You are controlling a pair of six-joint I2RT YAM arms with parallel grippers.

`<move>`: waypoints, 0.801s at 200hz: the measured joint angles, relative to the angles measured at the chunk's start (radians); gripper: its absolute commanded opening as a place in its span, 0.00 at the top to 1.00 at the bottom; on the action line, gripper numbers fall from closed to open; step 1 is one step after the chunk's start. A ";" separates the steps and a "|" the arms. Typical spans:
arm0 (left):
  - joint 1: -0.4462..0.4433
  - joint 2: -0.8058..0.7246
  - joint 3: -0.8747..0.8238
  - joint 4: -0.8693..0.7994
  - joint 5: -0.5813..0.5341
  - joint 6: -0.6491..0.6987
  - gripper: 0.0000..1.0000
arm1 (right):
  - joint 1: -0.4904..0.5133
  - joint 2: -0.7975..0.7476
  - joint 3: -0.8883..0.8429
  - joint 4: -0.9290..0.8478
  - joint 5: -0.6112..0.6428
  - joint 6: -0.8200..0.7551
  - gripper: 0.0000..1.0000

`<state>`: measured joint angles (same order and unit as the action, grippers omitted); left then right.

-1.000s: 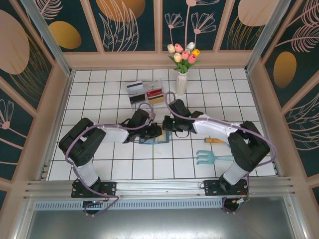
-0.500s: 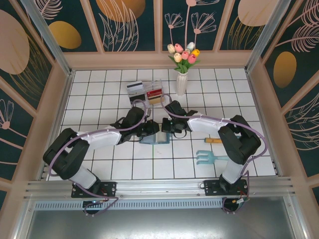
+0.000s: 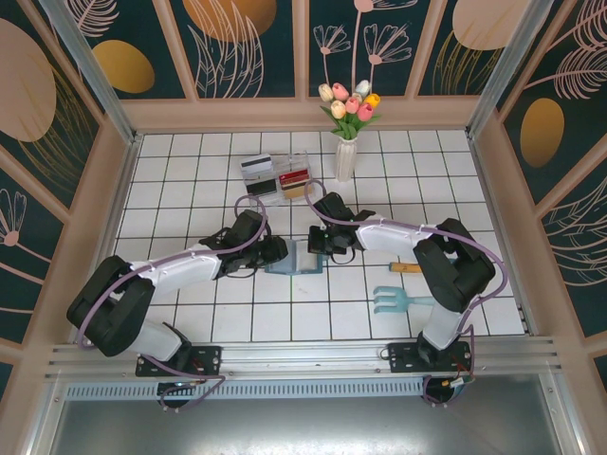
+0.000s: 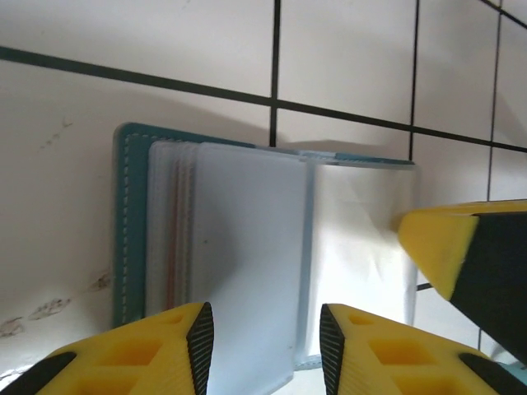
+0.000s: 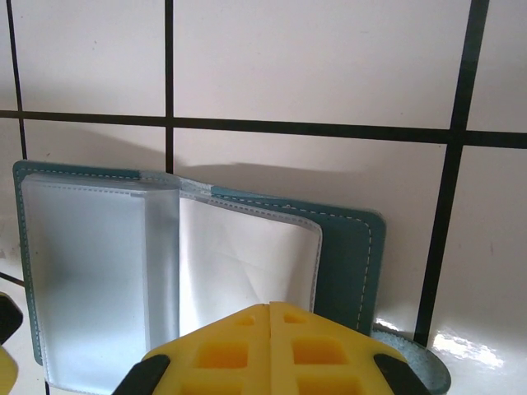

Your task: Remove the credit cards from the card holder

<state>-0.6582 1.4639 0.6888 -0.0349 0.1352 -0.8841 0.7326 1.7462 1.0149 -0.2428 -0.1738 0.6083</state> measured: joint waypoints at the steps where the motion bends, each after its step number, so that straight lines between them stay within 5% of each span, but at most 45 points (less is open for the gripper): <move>1: 0.000 0.000 -0.001 0.000 -0.002 0.000 0.58 | 0.000 0.000 0.000 0.000 0.000 0.000 0.93; 66: 0.000 0.007 -0.017 0.002 -0.021 -0.001 0.57 | 0.002 0.008 0.000 0.000 0.000 0.000 0.93; 160: 0.000 0.027 -0.042 0.058 0.030 -0.011 0.68 | 0.008 0.016 0.000 0.000 -0.001 0.000 0.94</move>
<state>-0.6582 1.4910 0.6464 0.0227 0.1650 -0.8955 0.7406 1.7626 1.0149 -0.2424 -0.1749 0.6086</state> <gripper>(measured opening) 0.326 0.063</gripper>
